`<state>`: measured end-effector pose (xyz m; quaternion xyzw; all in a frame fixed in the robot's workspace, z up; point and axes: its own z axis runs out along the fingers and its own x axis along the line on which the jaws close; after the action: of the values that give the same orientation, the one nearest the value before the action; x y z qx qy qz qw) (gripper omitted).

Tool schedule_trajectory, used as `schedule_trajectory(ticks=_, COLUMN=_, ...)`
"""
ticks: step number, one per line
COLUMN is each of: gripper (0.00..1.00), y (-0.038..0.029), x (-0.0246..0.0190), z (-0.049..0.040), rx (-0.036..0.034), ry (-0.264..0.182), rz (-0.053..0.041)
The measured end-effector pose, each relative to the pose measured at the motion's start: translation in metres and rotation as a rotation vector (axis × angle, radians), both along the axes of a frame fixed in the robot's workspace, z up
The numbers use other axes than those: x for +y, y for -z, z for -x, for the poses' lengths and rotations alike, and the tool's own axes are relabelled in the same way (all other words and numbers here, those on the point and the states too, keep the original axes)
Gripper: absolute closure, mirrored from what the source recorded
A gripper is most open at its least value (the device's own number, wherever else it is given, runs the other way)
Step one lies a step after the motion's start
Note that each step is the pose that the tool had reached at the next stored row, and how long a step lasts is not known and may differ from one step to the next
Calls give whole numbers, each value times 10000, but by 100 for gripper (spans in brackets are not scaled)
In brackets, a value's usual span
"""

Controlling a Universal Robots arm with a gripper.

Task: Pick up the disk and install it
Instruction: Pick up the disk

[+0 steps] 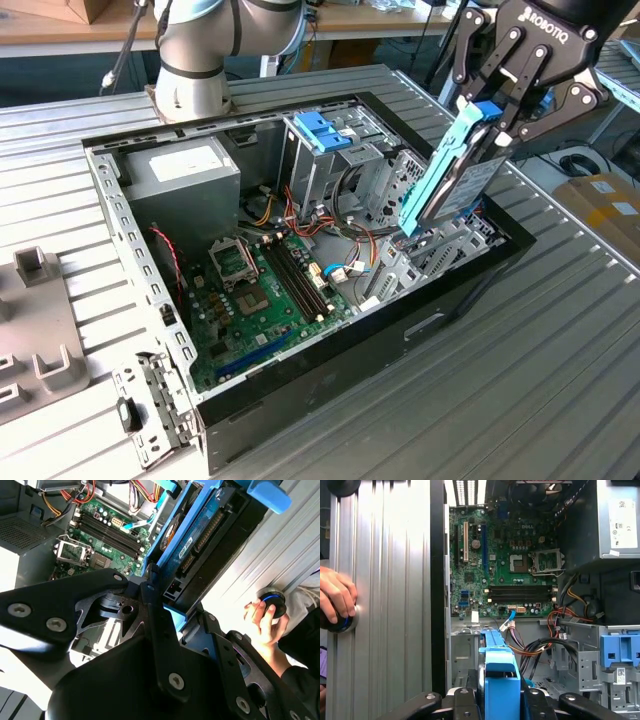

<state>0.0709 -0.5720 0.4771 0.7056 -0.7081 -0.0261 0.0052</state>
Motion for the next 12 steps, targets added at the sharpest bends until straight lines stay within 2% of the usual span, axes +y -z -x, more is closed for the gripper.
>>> schedule_trajectory(ticks=6, gripper=63, y=3, x=6, z=-54, rx=0, ry=0, rz=14)
schedule_trajectory(ticks=12, gripper=63, y=10, x=7, z=-70, rx=0, ry=0, rz=17)
